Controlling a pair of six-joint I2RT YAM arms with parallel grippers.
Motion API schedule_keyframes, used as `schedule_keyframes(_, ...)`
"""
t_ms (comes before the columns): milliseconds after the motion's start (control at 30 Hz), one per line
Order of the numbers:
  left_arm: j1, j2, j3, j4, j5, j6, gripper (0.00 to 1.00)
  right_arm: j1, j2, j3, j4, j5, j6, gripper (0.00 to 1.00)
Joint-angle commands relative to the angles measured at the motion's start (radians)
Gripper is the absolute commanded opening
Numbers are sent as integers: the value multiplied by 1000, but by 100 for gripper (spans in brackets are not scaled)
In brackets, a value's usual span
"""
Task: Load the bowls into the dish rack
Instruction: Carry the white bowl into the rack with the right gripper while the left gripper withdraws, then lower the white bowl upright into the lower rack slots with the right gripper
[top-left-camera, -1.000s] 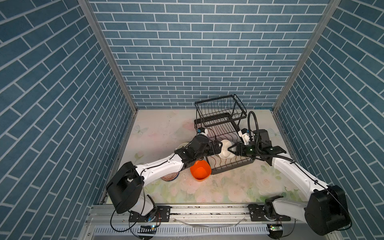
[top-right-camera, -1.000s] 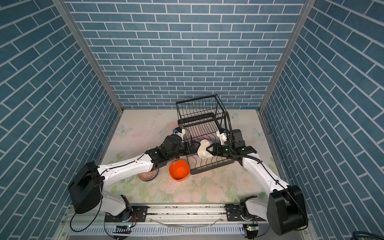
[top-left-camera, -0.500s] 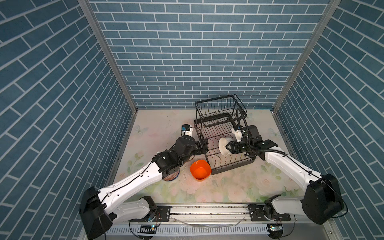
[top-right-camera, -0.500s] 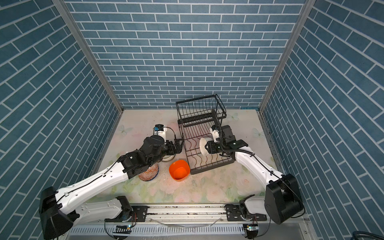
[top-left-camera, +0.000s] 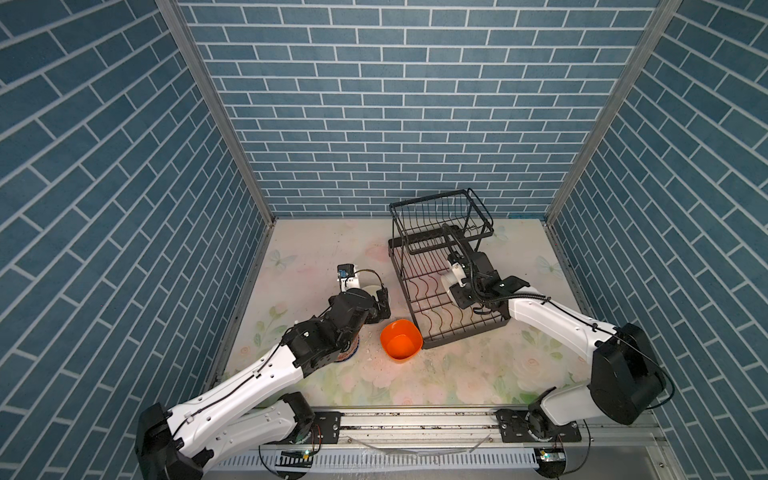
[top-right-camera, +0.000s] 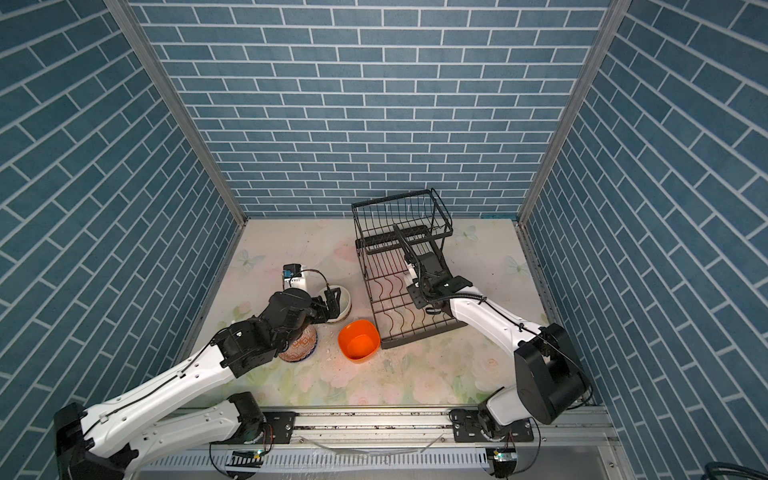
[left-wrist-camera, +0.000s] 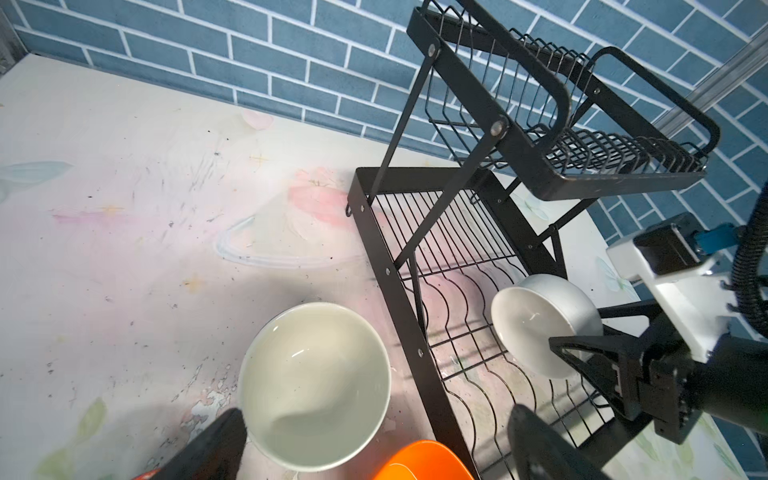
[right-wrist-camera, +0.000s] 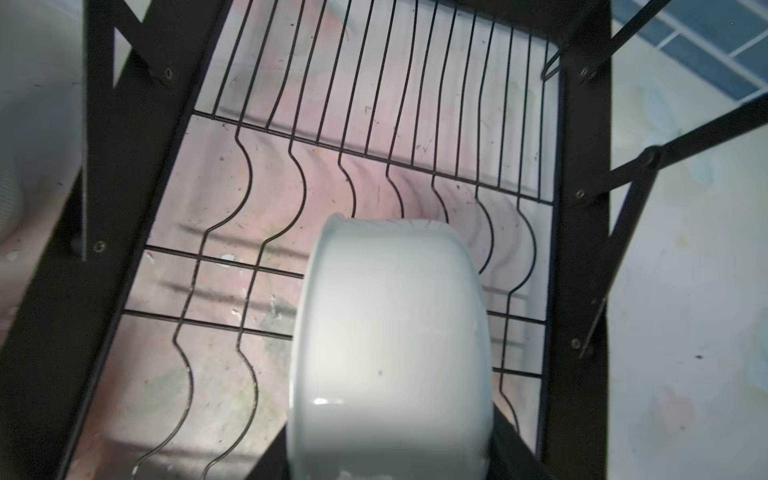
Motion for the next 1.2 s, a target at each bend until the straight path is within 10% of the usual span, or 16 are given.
schedule_keyframes(0,8,-21,-23,-35,-37,-5,100,30,1,62,114,143,-131,25)
schedule_keyframes(1167,56,-61,-86,-26,-28,-8,99,64,333,70,657,458,-652,27)
